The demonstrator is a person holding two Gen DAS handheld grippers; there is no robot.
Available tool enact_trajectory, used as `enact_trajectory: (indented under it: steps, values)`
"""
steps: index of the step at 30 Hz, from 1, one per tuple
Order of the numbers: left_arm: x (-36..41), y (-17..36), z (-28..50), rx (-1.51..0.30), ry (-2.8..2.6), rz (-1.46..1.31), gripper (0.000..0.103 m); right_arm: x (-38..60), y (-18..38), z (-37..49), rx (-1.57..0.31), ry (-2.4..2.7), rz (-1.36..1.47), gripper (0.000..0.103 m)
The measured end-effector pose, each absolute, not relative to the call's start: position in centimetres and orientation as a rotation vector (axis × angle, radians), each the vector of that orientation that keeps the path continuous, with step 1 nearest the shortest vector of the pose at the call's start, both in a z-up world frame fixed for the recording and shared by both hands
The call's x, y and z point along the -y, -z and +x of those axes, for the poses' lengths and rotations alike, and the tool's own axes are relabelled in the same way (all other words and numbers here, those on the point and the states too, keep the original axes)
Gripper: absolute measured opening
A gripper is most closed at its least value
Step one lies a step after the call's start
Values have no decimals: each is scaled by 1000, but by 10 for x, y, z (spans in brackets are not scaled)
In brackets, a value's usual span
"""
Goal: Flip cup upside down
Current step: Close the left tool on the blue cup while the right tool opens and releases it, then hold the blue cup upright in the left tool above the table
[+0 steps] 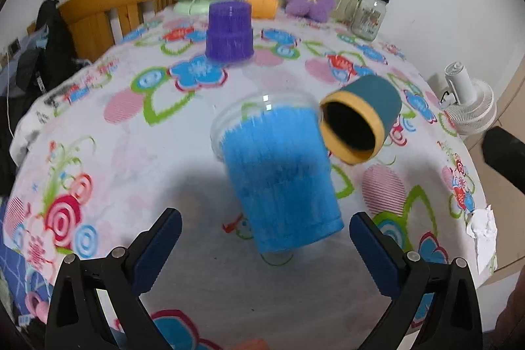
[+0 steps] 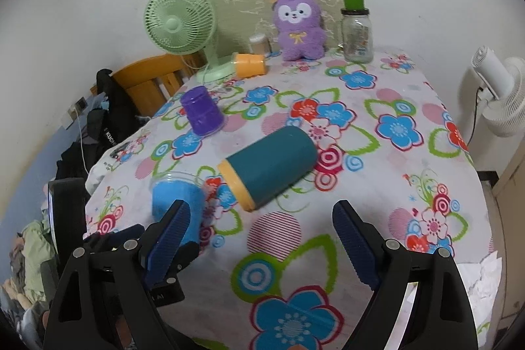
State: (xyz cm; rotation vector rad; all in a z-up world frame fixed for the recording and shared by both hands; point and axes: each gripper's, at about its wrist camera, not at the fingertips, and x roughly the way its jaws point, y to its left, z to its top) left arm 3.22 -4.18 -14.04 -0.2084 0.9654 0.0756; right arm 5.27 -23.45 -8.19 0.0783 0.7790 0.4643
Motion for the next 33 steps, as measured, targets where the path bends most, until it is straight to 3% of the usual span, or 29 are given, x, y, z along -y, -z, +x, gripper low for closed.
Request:
enact_trajectory:
  steps: [4, 9, 17, 33]
  values:
    - [42, 147, 36, -970, -82, -200, 100, 241, 86, 55, -788, -453, 99, 90]
    - [43, 149, 38, -979, -63, -198, 78, 241, 89, 56, -795, -450, 100, 90]
    - [38, 138, 32, -963, -96, -171, 58, 230, 96, 59, -812, -470, 89, 90]
    - [18, 103, 27, -897, -119, -155, 56, 222, 101, 58, -820, -491, 80, 90]
